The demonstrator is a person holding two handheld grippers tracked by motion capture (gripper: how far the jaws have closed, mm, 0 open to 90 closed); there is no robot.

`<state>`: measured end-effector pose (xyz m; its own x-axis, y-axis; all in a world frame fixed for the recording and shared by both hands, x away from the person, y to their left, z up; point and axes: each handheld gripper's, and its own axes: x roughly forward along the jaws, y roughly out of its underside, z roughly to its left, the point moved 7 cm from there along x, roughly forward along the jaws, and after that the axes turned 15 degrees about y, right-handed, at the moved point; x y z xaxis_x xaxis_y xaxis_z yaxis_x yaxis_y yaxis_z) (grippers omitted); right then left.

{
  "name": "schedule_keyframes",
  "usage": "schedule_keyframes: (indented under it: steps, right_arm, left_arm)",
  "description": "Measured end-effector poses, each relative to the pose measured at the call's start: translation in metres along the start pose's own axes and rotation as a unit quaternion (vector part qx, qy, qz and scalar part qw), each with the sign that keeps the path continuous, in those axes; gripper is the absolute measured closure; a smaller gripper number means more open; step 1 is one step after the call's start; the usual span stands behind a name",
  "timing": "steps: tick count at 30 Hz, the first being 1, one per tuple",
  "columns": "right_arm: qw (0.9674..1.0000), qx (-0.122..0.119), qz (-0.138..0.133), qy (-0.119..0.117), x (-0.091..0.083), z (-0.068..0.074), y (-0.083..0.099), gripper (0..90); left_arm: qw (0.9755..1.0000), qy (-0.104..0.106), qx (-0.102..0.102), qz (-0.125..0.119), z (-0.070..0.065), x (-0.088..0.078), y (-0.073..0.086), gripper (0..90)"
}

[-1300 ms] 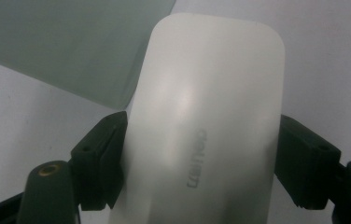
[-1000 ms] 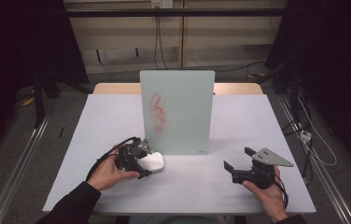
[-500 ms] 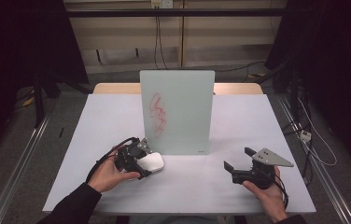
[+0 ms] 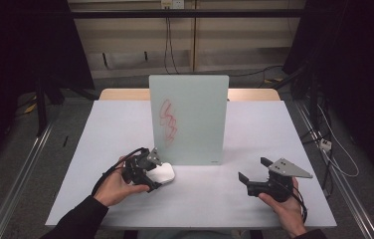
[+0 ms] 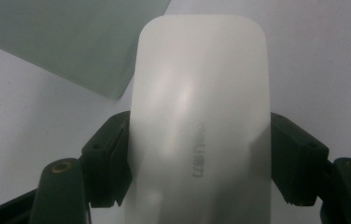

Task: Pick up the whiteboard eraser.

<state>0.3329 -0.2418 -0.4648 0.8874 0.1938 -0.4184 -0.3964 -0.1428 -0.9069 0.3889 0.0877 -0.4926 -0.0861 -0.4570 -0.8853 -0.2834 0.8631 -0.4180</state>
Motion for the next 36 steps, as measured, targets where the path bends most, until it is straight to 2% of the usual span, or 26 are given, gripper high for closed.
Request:
schedule_keyframes:
  steps: [2,6,12,13,16,17,18,20,21,24,25,26,28,29,31,32,33,34,35,36]
  right_arm:
    - [1.0,0.0,0.0,0.0,0.0,0.0,0.0,5.3]
    - [1.0,0.0,0.0,0.0,0.0,0.0,0.0,5.2]
    - [1.0,0.002,-0.001,0.0,0.0,0.0,0.0,5.2]
    - [1.0,0.002,0.0,0.0,0.0,0.0,0.0,5.2]
    - [1.0,0.002,0.001,0.0,0.0,0.0,0.0,5.2]
    - [1.0,0.001,0.0,0.0,0.0,0.0,0.0,5.2]
    - [1.0,0.001,0.0,0.0,0.0,0.0,0.0,5.2]
    - [1.0,0.004,0.0,0.001,0.0,0.0,-0.001,5.2]
    - [1.0,0.007,0.0,0.001,0.0,0.0,-0.001,5.2]
    - [0.9999,0.01,0.001,0.004,0.0,-0.001,-0.001,5.3]
    - [0.9999,0.011,0.001,0.004,0.0,-0.001,-0.001,5.2]
    - [0.9999,0.011,0.001,0.004,0.0,-0.001,-0.001,5.2]
    - [0.9999,0.01,0.001,0.003,-0.001,-0.001,0.0,5.2]
    - [0.9999,0.01,0.001,0.004,-0.001,-0.001,0.0,5.3]
    - [0.9999,0.01,0.002,0.005,-0.002,-0.002,0.0,5.2]
    - [0.9999,0.011,0.001,0.004,-0.002,-0.002,0.0,5.2]
    - [0.9999,0.011,0.001,0.004,-0.003,-0.002,0.001,5.2]
    - [0.9999,0.01,0.0,0.003,-0.003,-0.003,0.001,5.2]
    - [0.9999,0.013,-0.001,0.004,-0.004,-0.003,0.0,5.2]
    - [0.9999,0.014,-0.001,0.004,-0.004,-0.002,0.0,5.2]
  left_arm:
    - [0.9999,-0.009,-0.007,-0.003,0.001,-0.001,0.0,30.7]
    - [1.0,-0.006,-0.007,-0.002,0.001,-0.002,0.001,30.9]
    - [0.9998,-0.003,-0.013,-0.016,-0.001,-0.005,0.001,31.0]
    - [0.9995,-0.002,-0.015,-0.026,-0.002,-0.007,0.0,31.0]
    - [0.9993,-0.006,-0.013,-0.033,-0.003,-0.008,0.0,31.0]
    - [0.9988,-0.001,-0.014,-0.047,-0.004,-0.01,0.0,31.0]
    - [0.9988,-0.001,-0.014,-0.047,-0.004,-0.01,0.0,31.0]
    - [0.9978,-0.003,-0.014,-0.065,-0.005,-0.014,0.0,31.0]
    - [0.9978,-0.003,-0.014,-0.065,-0.005,-0.014,0.0,31.0]
    - [0.9963,-0.001,-0.019,-0.083,-0.006,-0.017,0.0,31.0]
    - [0.9952,-0.006,-0.023,-0.095,-0.006,-0.02,0.001,31.0]
    - [0.9952,-0.006,-0.023,-0.095,-0.006,-0.02,0.001,31.0]
    - [0.9921,-0.018,-0.026,-0.121,-0.006,-0.025,0.001,31.0]
    - [0.9907,-0.032,-0.027,-0.13,-0.005,-0.027,0.002,31.0]
    - [0.9867,-0.045,-0.033,-0.153,-0.005,-0.032,0.001,31.0]
    - [0.9867,-0.045,-0.033,-0.153,-0.005,-0.032,0.001,31.0]
    - [0.9843,-0.048,-0.036,-0.166,-0.004,-0.034,0.001,31.0]
    - [0.9804,-0.048,-0.043,-0.186,-0.004,-0.036,0.0,31.0]
    - [0.9781,-0.062,-0.043,-0.194,-0.004,-0.041,0.001,31.0]
    - [0.9781,-0.062,-0.043,-0.194,-0.004,-0.041,0.001,31.0]
